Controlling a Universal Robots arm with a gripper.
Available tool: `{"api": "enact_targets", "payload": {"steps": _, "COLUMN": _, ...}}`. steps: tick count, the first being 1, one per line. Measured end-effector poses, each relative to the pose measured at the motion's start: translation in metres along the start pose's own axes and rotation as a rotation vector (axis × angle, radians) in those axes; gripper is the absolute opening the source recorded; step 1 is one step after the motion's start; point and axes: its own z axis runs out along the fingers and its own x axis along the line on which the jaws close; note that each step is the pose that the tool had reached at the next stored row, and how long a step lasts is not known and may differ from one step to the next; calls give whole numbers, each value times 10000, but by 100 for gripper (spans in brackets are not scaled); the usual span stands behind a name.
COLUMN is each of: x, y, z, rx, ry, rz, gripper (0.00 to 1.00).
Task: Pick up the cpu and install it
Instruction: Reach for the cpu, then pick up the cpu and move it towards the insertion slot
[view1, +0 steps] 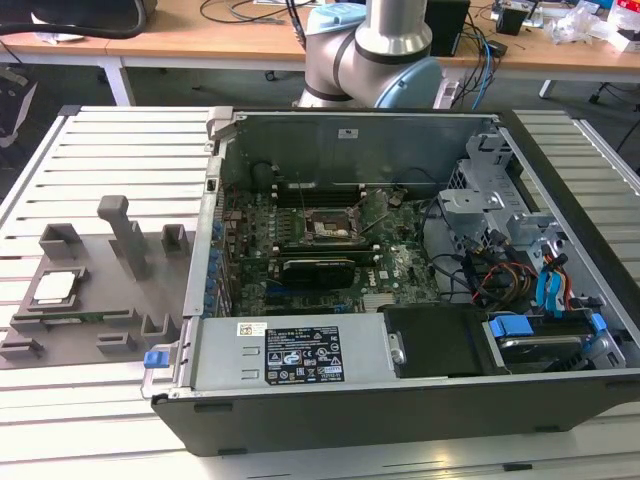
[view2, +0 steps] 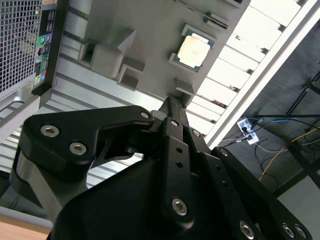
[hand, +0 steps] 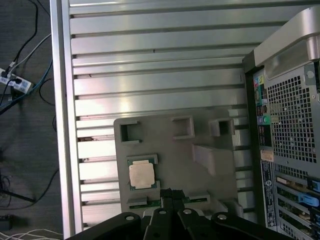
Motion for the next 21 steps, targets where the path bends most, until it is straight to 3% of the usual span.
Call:
{"api": "enact_targets", "payload": {"steps": 15, "x": 0, "y": -8, "z": 0, "rx": 0, "ry": 0, "rz": 0, "gripper": 11}}
{"api": "enact_targets", "payload": {"steps": 17, "x": 0, "y": -8, "z": -1, "rx": 0, "ry": 0, "rz": 0, "gripper": 24}}
{"api": "enact_targets", "payload": {"steps": 18, "x": 0, "y": -9, "z": 0, "rx": 0, "ry": 0, "rz": 0, "gripper": 24}}
{"api": "enact_targets", "payload": {"steps": 19, "x": 0, "y": -9, "z": 0, "rx": 0, "ry": 0, "rz": 0, "gripper": 36}}
{"api": "enact_targets", "payload": {"steps": 21, "x": 0, "y": -9, "z": -1, "rx": 1, "ry": 0, "rz": 1, "gripper": 48}}
